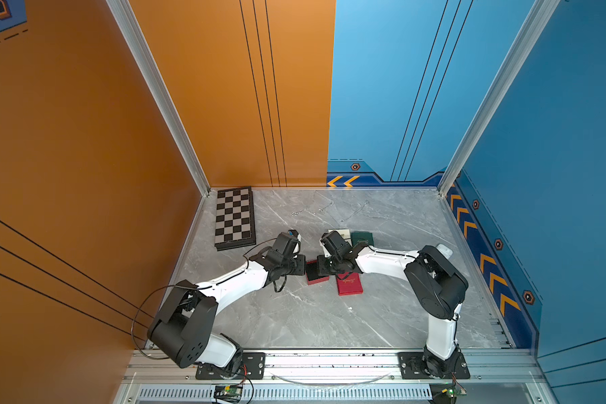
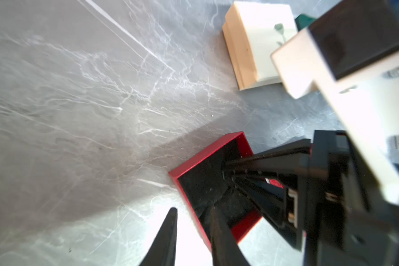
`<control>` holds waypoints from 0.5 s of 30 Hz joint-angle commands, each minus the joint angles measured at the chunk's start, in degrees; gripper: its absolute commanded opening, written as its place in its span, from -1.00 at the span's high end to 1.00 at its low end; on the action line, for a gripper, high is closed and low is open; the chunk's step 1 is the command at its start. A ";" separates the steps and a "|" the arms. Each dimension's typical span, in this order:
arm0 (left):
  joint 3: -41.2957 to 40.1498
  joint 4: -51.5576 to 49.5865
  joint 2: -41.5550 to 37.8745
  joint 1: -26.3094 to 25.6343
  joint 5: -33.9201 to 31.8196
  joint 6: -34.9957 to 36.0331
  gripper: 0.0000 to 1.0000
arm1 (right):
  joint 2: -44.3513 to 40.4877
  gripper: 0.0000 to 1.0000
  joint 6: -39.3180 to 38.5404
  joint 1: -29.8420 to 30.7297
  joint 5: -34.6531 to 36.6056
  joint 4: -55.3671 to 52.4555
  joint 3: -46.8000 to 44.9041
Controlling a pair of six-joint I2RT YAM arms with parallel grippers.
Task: Take the necklace out of the lift-off lid jewelry box
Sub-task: Move the jewelry box to the center of the board.
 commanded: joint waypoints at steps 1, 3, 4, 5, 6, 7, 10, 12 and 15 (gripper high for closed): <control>-2.12 0.24 -3.53 0.95 -2.21 0.19 0.42 | -2.50 0.76 -4.41 -0.07 2.47 -6.32 -1.94; -3.22 1.15 -5.28 1.24 -2.51 0.13 0.37 | -3.82 0.66 -6.09 0.12 1.48 -6.46 -1.89; -3.65 1.72 -5.98 1.36 -2.39 0.10 0.36 | -4.65 0.62 -6.45 0.17 1.63 -6.74 -1.83; -3.90 1.96 -6.50 1.38 -2.26 0.24 0.34 | -5.23 0.58 -6.75 0.13 1.49 -6.95 -1.79; -4.07 2.22 -6.90 1.40 -2.03 0.44 0.32 | -6.02 0.55 -6.96 0.13 1.36 -7.16 -1.62; -4.27 2.39 -7.27 1.41 -2.02 0.66 0.30 | -7.01 0.52 -6.96 0.34 1.46 -7.54 -1.54; -4.85 2.64 -8.16 1.58 -2.39 1.19 0.23 | -10.29 0.42 -6.80 1.12 2.06 -8.53 -1.78; -4.89 2.83 -8.63 1.74 -2.58 1.38 0.21 | -12.35 0.33 -6.57 1.67 3.41 -10.09 -1.71; -4.98 3.21 -9.46 2.14 -2.15 1.82 0.11 | -15.51 0.15 -6.03 2.22 7.87 -14.35 -1.99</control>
